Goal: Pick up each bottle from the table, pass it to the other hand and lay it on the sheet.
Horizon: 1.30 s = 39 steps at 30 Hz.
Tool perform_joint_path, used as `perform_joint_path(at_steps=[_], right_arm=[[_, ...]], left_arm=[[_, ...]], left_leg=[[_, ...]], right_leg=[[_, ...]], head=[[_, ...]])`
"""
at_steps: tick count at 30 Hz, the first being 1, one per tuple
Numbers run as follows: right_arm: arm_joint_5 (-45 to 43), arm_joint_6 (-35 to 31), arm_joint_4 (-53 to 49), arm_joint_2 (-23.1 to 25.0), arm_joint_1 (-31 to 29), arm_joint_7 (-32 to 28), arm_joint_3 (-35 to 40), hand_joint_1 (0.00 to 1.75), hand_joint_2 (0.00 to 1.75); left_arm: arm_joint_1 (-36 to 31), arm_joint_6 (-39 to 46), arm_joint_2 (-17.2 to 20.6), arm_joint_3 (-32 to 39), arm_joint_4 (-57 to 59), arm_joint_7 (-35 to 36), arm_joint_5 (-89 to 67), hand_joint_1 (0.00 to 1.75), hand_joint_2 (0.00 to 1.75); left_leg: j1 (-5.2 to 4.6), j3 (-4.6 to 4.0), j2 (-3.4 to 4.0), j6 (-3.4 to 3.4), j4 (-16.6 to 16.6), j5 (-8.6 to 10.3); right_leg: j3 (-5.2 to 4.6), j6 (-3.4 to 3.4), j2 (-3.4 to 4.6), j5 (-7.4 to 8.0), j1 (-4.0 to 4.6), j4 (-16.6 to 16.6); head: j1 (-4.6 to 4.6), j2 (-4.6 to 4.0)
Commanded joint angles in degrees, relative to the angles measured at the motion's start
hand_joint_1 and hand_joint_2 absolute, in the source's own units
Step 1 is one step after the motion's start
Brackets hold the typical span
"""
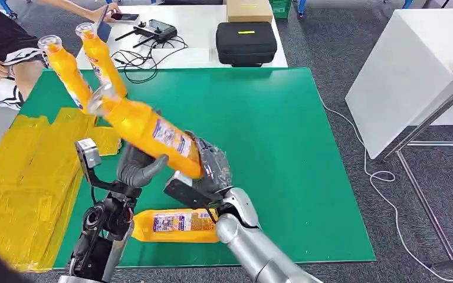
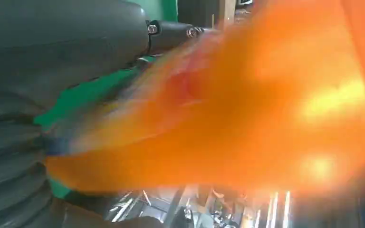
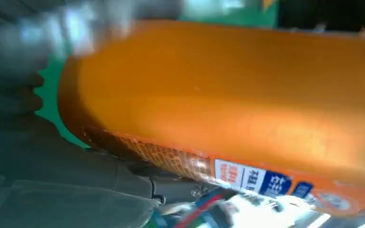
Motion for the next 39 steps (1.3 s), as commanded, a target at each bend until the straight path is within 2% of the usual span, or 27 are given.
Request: perform_joint_path(at_steps=[1,6,15,16,17,18,23,29,34,36,39], right_arm=[[1.86,0.07,4.12,0.47,-0.87,0.64,7.02,1.75,1.75],[1.98,0.29,3.96,0.47,-0.88,0.33,7.18,1.75,1.75],[3.91,-0.97,3.25,0.55,0.18,1.26,9.43,1.75,1.75],[3.79,-0.92,3.71,0.63,0.09,1.13,9.11,1.75,1.75],[3.72,-1.02,3.88,0.52,0.11,1.10,8.82,1.75,1.75],[3.67,-1.04,3.92,0.47,0.10,1.11,8.70,1.75,1.75],[3.33,-1.48,3.94,0.15,-0.20,0.83,7.07,1.75,1.75],[3.32,-1.52,3.89,0.13,-0.33,0.81,6.70,1.75,1.75],[3.32,-1.46,3.88,0.16,-0.40,0.83,6.67,1.75,1.75],[3.23,-1.55,3.81,0.18,-0.40,0.85,6.54,1.75,1.75],[1.70,-1.77,3.00,0.09,-0.47,-0.68,4.19,1.75,1.75]], left_arm=[[-2.55,-0.18,0.42,-1.55,2.66,0.14,0.01,0.00,1.75],[-2.46,-0.15,0.50,-1.49,2.61,0.13,0.09,0.00,1.75],[-2.02,0.23,0.68,-0.98,3.60,0.06,0.76,0.00,1.75],[-2.01,1.68,0.33,-0.03,3.76,-0.53,1.16,0.23,1.75],[-1.88,2.63,-0.15,1.42,3.47,-1.41,2.45,1.73,1.75],[-1.87,2.93,-0.35,2.10,3.30,-1.73,3.14,1.75,1.75],[-1.55,5.84,-0.83,4.68,0.19,-2.72,6.18,1.75,1.75],[-1.35,6.28,-0.86,4.76,-0.43,-2.80,6.57,1.75,1.75],[-1.25,6.31,-0.88,4.72,-0.44,-2.80,6.57,1.75,1.75],[-1.20,6.43,-0.93,4.85,-0.54,-2.93,6.70,1.75,1.75],[-0.53,8.34,-0.59,4.58,-2.53,-3.24,7.03,1.75,1.75]], left_leg=[[-0.01,0.35,-0.10,0.02,-0.10,-0.09],[-0.02,0.16,-0.07,0.02,-0.06,-0.03],[0.00,0.42,-0.12,0.01,-0.11,-0.13],[0.00,0.21,-0.08,0.01,-0.06,-0.06],[0.00,0.46,-0.10,0.02,-0.12,-0.13],[-0.01,0.25,-0.08,0.02,-0.07,-0.06],[0.02,0.33,-0.14,0.02,-0.07,-0.10],[0.00,0.13,-0.10,0.01,-0.05,-0.03],[0.01,0.40,-0.15,0.03,-0.09,-0.11],[0.00,0.15,-0.11,0.02,-0.05,-0.03],[0.01,0.31,-0.11,0.02,-0.07,-0.09]], right_leg=[[0.37,0.03,-0.21,-0.15,0.01,-0.06],[0.18,0.02,-0.14,-0.07,-0.01,-0.04],[0.44,0.02,-0.24,-0.19,0.03,-0.06],[0.23,0.02,-0.16,-0.10,0.02,-0.05],[0.47,0.03,-0.23,-0.18,0.03,-0.09],[0.26,0.02,-0.15,-0.10,0.01,-0.05],[0.38,0.03,-0.25,-0.15,0.04,-0.07],[0.16,0.02,-0.16,-0.07,0.02,-0.05],[0.44,0.04,-0.27,-0.16,0.04,-0.08],[0.19,0.02,-0.18,-0.07,0.02,-0.06],[0.35,0.03,-0.22,-0.13,0.04,-0.07]], head=[[-0.04,0.00],[0.00,0.00],[-0.02,0.00],[-0.02,0.00],[-0.02,-0.02],[-0.02,0.00],[-0.02,0.00],[-0.02,0.00],[-0.02,0.00],[-0.02,0.00],[-0.02,0.00]])
